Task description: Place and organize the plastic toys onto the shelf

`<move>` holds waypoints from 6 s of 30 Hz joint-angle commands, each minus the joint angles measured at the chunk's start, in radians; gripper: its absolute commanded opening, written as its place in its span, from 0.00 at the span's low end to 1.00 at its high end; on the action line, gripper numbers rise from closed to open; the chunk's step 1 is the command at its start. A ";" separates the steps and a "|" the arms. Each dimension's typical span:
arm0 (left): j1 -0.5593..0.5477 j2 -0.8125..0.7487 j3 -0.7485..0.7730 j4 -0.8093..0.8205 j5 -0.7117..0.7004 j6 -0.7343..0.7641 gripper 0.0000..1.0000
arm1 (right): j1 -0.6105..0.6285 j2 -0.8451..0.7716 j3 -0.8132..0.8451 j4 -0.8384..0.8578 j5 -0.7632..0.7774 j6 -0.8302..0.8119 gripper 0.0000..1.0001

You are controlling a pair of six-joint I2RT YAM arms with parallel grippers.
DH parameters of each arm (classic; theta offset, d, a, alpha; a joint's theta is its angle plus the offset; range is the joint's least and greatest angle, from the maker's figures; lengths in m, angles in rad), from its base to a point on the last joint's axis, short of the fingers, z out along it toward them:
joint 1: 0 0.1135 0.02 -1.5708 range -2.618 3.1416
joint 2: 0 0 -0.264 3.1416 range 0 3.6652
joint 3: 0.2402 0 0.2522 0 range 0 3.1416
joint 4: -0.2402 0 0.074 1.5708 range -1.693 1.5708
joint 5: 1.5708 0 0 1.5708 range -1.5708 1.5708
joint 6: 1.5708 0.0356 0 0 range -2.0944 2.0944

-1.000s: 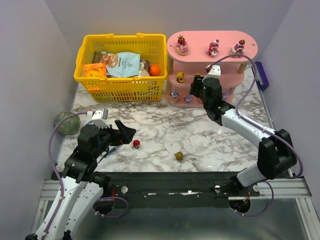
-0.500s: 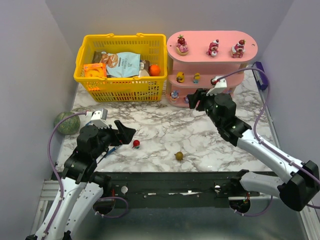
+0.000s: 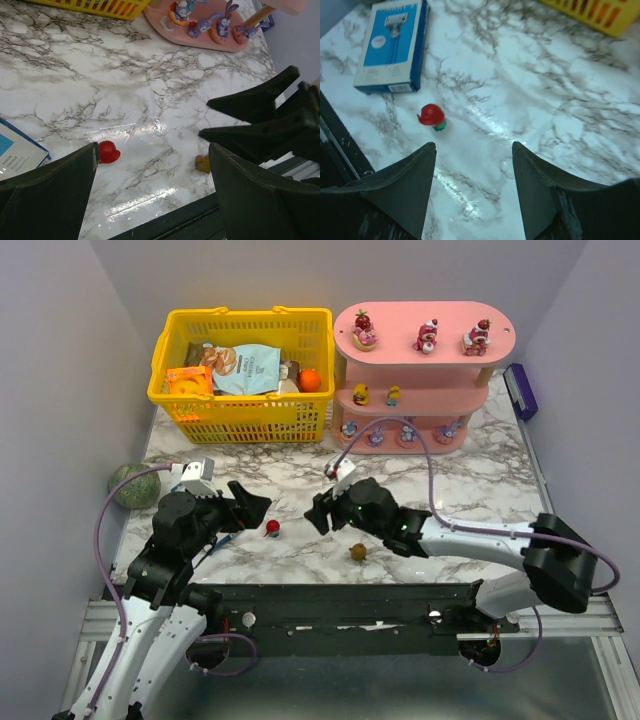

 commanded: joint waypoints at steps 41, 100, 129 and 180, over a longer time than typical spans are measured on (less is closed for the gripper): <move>0.006 -0.058 -0.004 -0.006 -0.055 0.006 0.99 | 0.209 0.678 0.265 0.409 0.194 0.188 0.65; 0.006 -0.040 -0.002 -0.006 -0.049 0.010 0.99 | 0.208 0.742 0.259 0.449 0.214 0.162 0.69; 0.007 -0.066 -0.008 0.002 -0.041 0.010 0.99 | 0.067 0.357 0.252 -0.011 0.463 0.199 0.36; 0.009 -0.031 -0.005 -0.003 -0.047 0.009 0.99 | -0.633 0.120 0.230 0.145 0.381 -0.099 0.40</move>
